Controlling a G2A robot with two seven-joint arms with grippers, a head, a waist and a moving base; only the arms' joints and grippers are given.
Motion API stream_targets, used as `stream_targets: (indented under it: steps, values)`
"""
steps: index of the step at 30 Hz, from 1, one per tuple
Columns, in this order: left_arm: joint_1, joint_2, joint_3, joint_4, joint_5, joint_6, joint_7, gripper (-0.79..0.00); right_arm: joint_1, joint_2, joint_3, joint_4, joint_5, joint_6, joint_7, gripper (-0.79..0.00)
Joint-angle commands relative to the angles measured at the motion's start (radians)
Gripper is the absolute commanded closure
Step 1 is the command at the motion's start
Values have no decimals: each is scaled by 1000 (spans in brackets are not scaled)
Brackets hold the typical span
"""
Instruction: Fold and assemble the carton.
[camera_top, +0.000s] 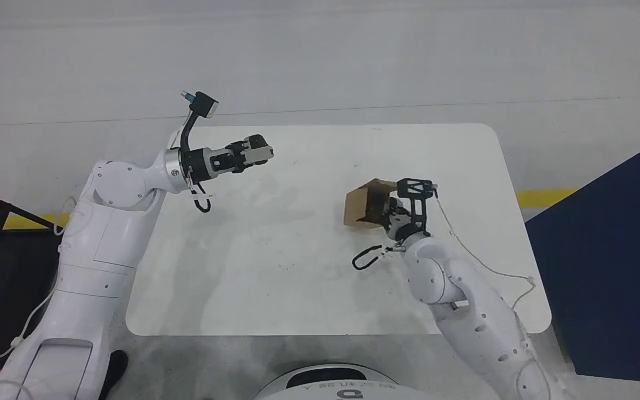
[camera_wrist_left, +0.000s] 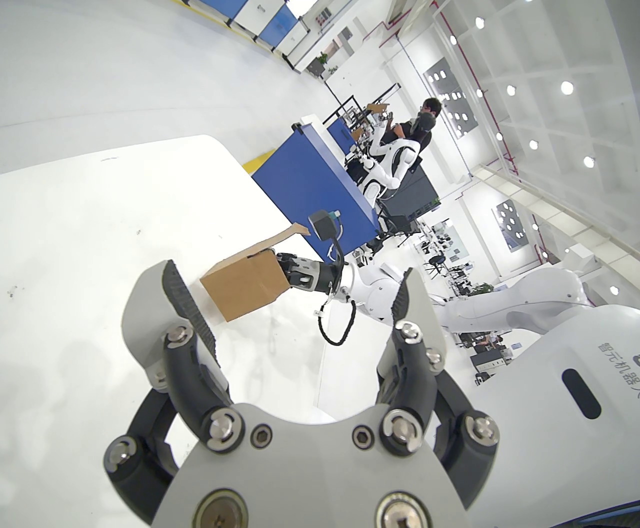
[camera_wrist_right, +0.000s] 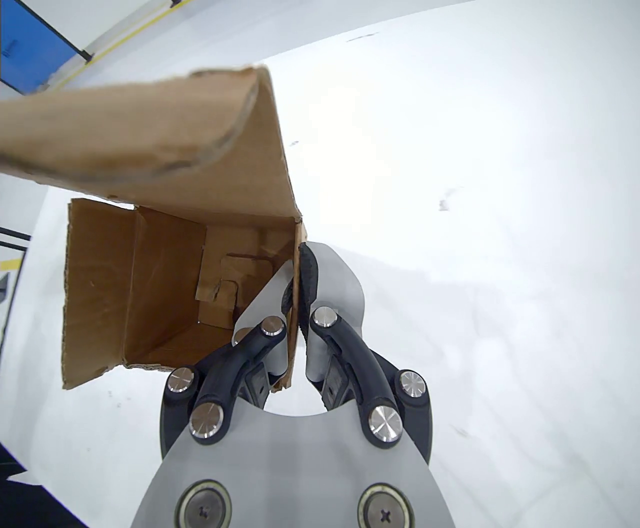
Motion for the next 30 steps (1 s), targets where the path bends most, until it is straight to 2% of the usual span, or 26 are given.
stream_targets:
  steps: [1,3,4,5,6,8,9,10,11,13,17,19,21,22,26,30]
  values:
    - [0,0,0,0,0,0,0,-785,-20,4,18,-23,2,-13,31,0]
    - [0,0,0,0,0,0,0,-785,-33,5,44,-46,53,-39,42,-151]
    - [0,0,0,0,0,0,0,-785,-39,4,62,-54,101,-59,40,-252]
    - [0,0,0,0,0,0,0,-785,-44,3,83,-60,155,-78,34,-314]
    - [0,0,0,0,0,0,0,-785,-48,2,104,-64,208,-100,20,-326]
    - [0,0,0,0,0,0,0,-785,-61,-1,144,-57,329,-153,-18,-271]
    - [0,0,0,0,0,0,0,-785,-67,-2,163,-47,367,-176,-36,-292]
    - [0,0,0,0,0,0,0,-785,-76,-2,177,-36,405,-201,-47,-409]
    - [0,0,0,0,0,0,0,-785,-85,-2,191,-25,442,-227,-48,-453]
    - [0,0,0,0,0,0,0,-785,-100,0,215,-7,482,-274,-42,-406]
    - [1,2,5,-6,35,13,-8,-785,-116,0,253,18,563,-348,-62,-431]
    - [-28,15,33,-45,306,133,-95,-785,-121,-1,269,36,615,-400,-78,-462]
    - [-54,20,82,-88,505,266,-174,-785,-122,-2,278,58,657,-450,-87,-505]
    - [-68,19,115,-100,578,316,-212,-785,-118,-3,280,73,671,-470,-91,-499]
    - [-147,-10,264,-50,651,409,-306,-785,-79,-9,254,150,698,-525,-99,-493]
    - [-254,-69,409,69,623,430,-255,-785,-38,-16,209,216,711,-569,-96,-489]
